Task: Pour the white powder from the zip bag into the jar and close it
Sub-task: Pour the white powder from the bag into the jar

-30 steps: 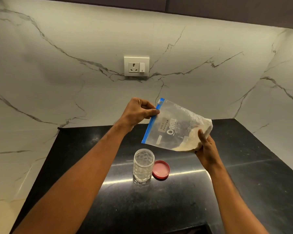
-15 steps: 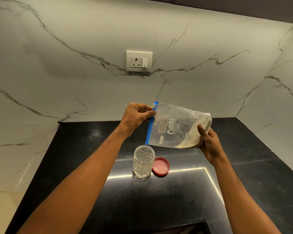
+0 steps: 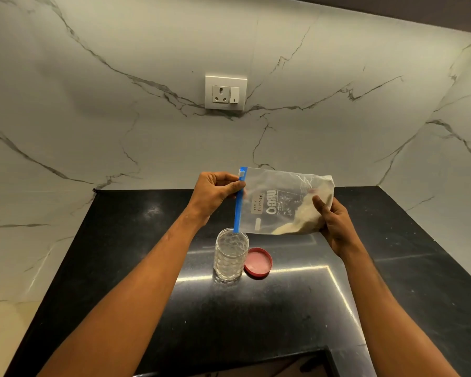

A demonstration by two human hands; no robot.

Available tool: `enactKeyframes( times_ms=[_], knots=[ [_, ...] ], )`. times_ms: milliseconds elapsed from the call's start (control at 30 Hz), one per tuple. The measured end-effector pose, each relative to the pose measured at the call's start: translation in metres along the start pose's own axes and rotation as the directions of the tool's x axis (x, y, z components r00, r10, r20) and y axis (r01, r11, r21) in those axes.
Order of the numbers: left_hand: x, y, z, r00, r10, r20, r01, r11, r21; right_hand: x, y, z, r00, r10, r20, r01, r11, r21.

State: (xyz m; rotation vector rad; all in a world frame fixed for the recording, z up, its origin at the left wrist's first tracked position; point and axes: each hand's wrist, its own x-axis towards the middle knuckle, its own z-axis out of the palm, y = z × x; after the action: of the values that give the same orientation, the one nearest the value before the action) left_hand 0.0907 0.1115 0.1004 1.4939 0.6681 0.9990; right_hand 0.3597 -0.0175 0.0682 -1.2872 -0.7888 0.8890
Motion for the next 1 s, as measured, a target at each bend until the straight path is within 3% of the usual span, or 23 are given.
enactKeyframes(
  times_ms=[700,1000],
  knots=[
    [-0.008,-0.017,-0.012,0.999,-0.012,-0.05,0.007,0.995,-0.102,0.003,-0.014,0.011,0.972,-0.235,-0.014,0.227,0.953,-0.2],
    [-0.009,-0.024,-0.017,0.997,-0.043,-0.069,0.032,0.987,-0.159,0.001,-0.02,0.0,0.978,-0.151,0.146,0.179,0.962,-0.208]
  ],
)
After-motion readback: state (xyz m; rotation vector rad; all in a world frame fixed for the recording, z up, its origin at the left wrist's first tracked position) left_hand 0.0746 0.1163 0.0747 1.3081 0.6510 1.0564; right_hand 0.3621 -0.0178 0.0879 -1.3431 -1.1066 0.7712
